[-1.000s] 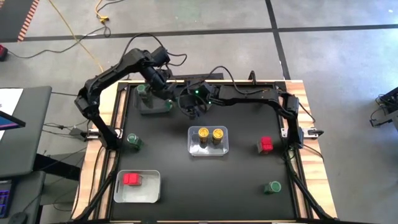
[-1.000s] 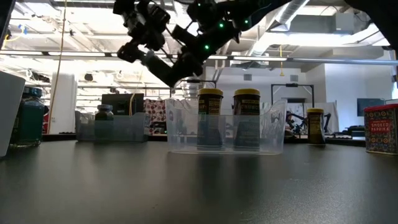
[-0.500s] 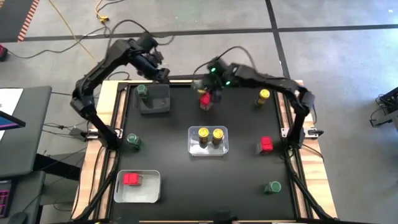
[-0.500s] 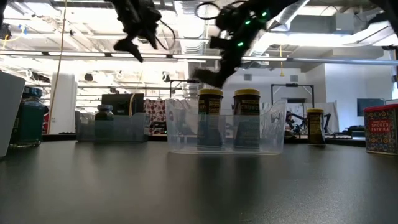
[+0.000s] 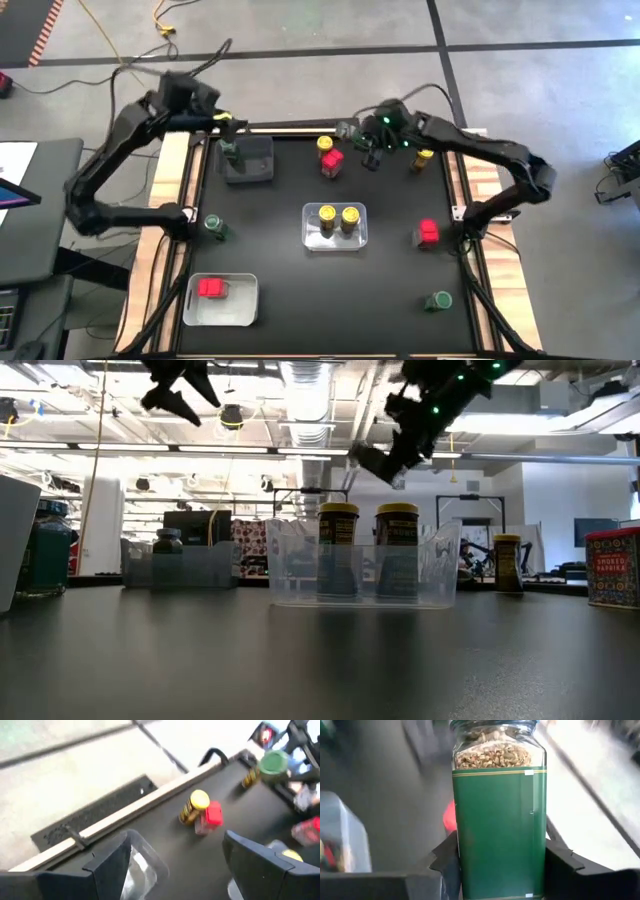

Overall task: Sort spices by type
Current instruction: Put the green seasoning bottle into the black bin

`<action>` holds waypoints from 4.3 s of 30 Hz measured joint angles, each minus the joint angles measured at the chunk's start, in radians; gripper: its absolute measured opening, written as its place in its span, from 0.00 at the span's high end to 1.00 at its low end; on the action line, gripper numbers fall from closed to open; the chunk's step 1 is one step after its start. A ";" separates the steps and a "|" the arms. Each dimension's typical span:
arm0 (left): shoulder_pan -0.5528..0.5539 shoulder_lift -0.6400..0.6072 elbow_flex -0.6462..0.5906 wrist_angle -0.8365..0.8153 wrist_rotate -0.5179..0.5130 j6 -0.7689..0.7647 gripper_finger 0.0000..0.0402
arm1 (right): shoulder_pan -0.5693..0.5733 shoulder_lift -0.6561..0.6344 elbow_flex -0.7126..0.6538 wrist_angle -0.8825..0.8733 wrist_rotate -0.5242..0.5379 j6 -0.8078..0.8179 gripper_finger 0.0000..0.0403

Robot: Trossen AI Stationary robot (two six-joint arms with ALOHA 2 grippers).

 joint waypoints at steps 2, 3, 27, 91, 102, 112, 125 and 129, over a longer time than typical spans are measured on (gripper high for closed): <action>-0.005 -0.051 -0.093 0.086 -0.001 -0.033 0.25 | 0.033 -0.013 -0.051 0.176 0.000 0.080 0.46; -0.006 -0.070 -0.136 0.120 -0.001 -0.050 0.25 | 0.052 -0.008 -0.064 0.249 0.000 0.118 0.46; -0.005 0.015 -0.023 0.263 0.273 0.174 0.25 | 0.196 0.532 0.234 0.888 -0.322 0.488 0.46; -0.278 0.580 0.595 -0.523 0.219 0.539 0.25 | 0.138 0.511 0.234 0.759 -0.437 0.176 0.46; -0.278 0.580 0.548 -0.514 0.219 0.486 0.26 | 0.138 0.511 0.234 0.759 -0.437 0.176 0.46; -0.279 0.580 0.548 -0.487 0.212 0.487 0.50 | 0.138 0.511 0.234 0.758 -0.440 0.186 0.46; -0.282 0.580 0.548 -0.484 0.212 0.473 0.52 | 0.128 0.511 0.234 0.759 -0.439 0.206 0.25; -0.282 0.580 0.548 -0.484 0.209 0.468 0.52 | 0.123 0.511 0.234 0.753 -0.439 0.208 0.25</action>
